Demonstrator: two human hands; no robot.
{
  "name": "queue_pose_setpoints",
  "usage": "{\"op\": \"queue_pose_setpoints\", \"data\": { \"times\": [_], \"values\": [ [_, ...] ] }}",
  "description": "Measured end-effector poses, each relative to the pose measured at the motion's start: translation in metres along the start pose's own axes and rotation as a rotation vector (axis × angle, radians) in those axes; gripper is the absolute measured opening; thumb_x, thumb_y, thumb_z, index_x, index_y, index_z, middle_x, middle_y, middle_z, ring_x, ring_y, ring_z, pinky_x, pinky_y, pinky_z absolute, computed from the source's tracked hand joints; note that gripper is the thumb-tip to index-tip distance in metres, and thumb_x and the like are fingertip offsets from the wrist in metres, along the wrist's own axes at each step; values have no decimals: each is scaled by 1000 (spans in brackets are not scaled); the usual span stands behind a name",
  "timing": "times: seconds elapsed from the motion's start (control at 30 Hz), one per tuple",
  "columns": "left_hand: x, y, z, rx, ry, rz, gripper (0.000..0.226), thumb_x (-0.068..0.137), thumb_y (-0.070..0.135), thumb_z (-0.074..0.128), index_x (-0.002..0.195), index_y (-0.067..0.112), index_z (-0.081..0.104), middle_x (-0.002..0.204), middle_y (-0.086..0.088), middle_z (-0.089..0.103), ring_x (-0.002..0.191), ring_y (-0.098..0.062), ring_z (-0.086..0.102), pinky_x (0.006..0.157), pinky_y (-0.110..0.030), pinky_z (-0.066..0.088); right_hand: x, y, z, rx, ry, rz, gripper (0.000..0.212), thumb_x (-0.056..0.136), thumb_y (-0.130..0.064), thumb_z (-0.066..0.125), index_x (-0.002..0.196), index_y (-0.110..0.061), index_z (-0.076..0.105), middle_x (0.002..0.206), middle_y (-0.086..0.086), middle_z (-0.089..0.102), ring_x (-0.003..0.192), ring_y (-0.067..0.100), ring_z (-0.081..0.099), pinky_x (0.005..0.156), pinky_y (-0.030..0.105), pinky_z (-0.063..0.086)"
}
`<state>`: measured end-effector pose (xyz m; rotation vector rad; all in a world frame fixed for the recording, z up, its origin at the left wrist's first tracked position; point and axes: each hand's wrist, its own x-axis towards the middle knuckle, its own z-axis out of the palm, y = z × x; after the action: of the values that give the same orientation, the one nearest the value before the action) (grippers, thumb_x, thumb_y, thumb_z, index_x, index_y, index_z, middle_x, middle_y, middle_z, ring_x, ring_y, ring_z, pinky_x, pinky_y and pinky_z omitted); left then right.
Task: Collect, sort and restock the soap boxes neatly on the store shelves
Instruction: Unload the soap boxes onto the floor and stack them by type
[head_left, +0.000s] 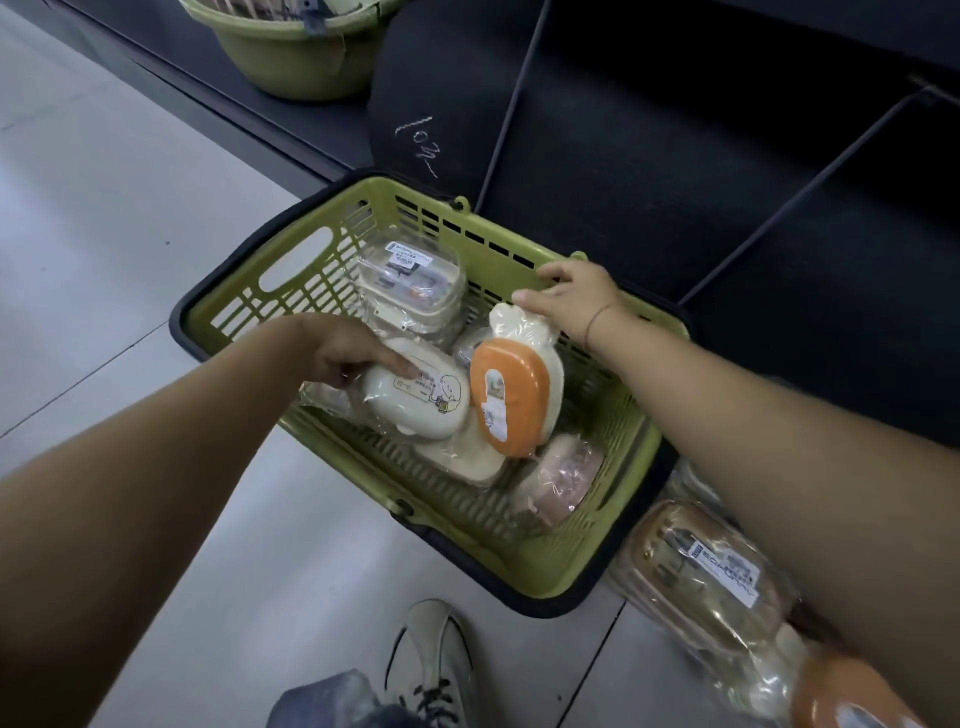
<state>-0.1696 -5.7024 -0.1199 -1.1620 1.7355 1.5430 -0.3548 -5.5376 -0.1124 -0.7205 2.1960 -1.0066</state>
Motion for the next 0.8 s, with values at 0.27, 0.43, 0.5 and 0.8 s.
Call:
{"op": "queue_pose_setpoints", "data": {
  "times": [0.27,0.43,0.5,0.8],
  "values": [
    [10,-12,13,-136,23,23,56,64,12,76,116,1,61,105,-16,73,99,-32,68,82,-44,58,-30,52,36,261,-181,535,75,75,-38,81,134,-6,48,126,10,61,110,28,61,91,43,53],
    [5,-12,17,-165,45,42,62,63,11,76,122,0,59,110,-19,71,105,-36,66,92,-52,53,-37,47,48,223,-343,601,50,93,-20,64,136,-3,47,138,13,53,128,30,50,93,36,42],
    [-1,-12,16,-172,59,61,65,62,12,77,124,0,58,110,-18,71,102,-35,68,84,-48,57,-38,48,52,268,-268,573,55,86,-19,73,133,-4,50,133,14,58,119,30,56,90,36,47],
    [-72,6,18,-349,29,295,110,18,33,101,116,2,63,107,-18,72,90,-28,73,69,-38,62,-113,9,-18,291,89,-12,44,73,-20,81,108,-22,54,101,-5,63,91,14,63,73,30,55]
  ]
}}
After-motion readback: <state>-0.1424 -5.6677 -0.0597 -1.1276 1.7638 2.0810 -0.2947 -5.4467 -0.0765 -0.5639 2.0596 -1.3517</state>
